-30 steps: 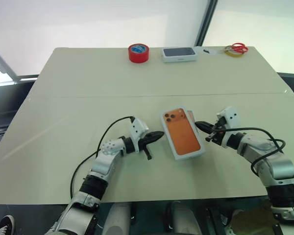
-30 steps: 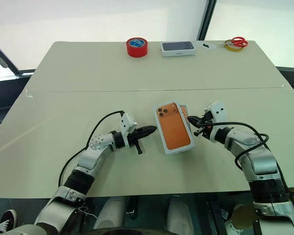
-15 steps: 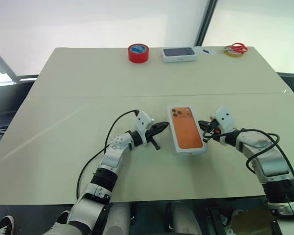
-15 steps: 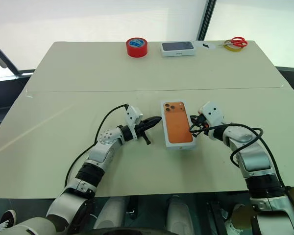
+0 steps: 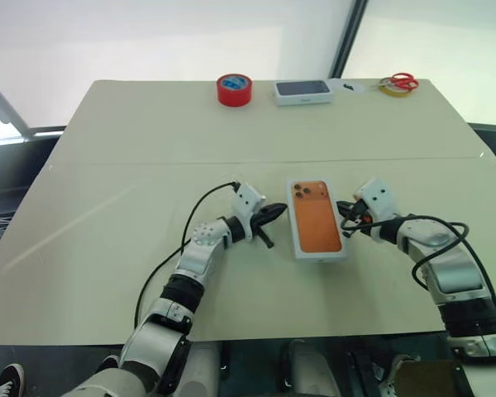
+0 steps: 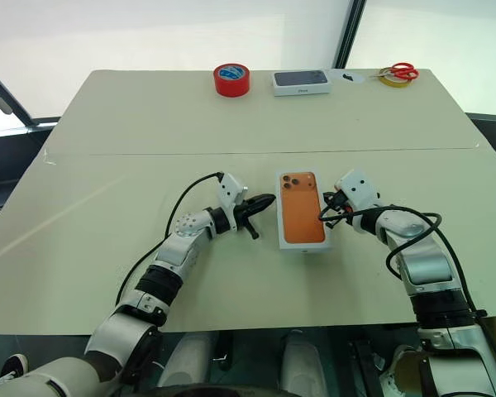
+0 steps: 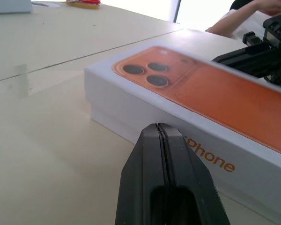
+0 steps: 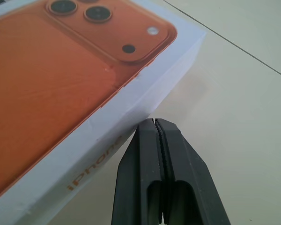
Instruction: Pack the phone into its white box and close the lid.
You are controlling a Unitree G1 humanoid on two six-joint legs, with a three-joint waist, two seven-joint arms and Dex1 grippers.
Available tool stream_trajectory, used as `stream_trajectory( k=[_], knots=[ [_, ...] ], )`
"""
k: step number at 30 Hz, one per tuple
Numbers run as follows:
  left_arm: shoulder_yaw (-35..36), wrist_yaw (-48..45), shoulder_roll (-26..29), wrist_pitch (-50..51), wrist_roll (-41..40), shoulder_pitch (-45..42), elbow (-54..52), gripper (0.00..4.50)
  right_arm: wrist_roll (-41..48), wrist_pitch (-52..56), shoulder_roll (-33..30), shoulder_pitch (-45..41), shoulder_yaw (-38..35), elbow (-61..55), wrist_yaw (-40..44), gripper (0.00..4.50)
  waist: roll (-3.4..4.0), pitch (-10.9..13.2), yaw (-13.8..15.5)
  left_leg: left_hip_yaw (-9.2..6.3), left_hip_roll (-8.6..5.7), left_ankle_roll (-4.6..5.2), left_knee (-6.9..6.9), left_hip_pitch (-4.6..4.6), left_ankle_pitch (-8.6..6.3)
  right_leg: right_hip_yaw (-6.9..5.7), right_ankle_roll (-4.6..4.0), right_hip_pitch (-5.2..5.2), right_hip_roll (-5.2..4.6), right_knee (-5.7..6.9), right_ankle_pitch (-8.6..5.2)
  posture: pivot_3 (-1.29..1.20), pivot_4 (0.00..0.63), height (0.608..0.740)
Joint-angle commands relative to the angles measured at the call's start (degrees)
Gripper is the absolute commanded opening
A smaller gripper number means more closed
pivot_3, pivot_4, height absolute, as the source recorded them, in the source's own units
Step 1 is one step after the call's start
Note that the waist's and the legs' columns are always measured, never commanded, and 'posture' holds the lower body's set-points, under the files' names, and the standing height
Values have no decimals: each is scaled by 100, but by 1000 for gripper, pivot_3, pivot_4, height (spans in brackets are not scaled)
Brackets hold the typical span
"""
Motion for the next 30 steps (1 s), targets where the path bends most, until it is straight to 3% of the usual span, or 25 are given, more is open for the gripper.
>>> stream_trajectory(
  k=[1, 9, 15, 18, 22, 25, 28, 30],
  knots=[
    [38, 2, -65, -50, 5, -96, -40, 0, -61, -135, 64, -189, -202, 40, -140, 40, 0, 0, 0, 0, 0, 0, 0, 0, 0, 0, 0, 0, 0, 0, 0, 0, 150, 740],
    [133, 113, -7, -87, -37, -3, -290, 0, -338, -440, 198, -528, -245, 474, -473, 40, 0, 0, -6, 0, -1, 0, 1, 0, 0, 0, 2, 0, 0, 3, 1, 0, 150, 740],
    [179, 7, -112, 493, -380, -222, -1038, 0, 1276, 79, 298, -162, -771, -583, 741, 40, 1, 1, 13, -3, 0, 0, 1, 0, 0, -1, 9, 4, 2, 3, 5, 0, 150, 740],
    [-12, -272, -99, 742, -404, -289, -1252, 0, 1644, 302, 164, 148, -790, -1018, 1169, 40, 1, 1, 14, -8, -1, 4, 9, 0, -2, -7, 9, 14, 2, 2, 5, 0, 150, 740],
    [-925, -115, 272, 584, 849, -346, -554, 0, 656, -251, -160, 500, -184, -884, 1185, 40, 1, 0, 7, -8, -6, 6, 13, 3, -3, -7, 7, 17, 1, 2, 4, 0, 150, 740],
    [-1137, 288, 369, 573, 1317, -394, -94, 0, 384, -362, -227, 653, 67, -834, 1220, 40, 0, -4, 1, -9, -1, 5, 10, 4, -3, -7, 7, 13, 3, 2, 3, 0, 150, 740],
    [-835, -63, 273, 1228, 723, -285, -371, 0, 398, -323, -234, 780, 107, -908, 1316, 40, 1, -16, -9, -10, 0, 3, 10, 26, -5, -7, 0, 31, 4, 0, -1, 0, 150, 740],
    [-512, 56, 232, 1202, 468, -238, -694, 533, 1128, 282, -141, 721, -183, -1126, 1534, 553, 1, -16, -13, -11, 5, 1, 8, 38, -6, -7, -11, 31, 4, -3, -7, 0, 150, 740]
  ],
)
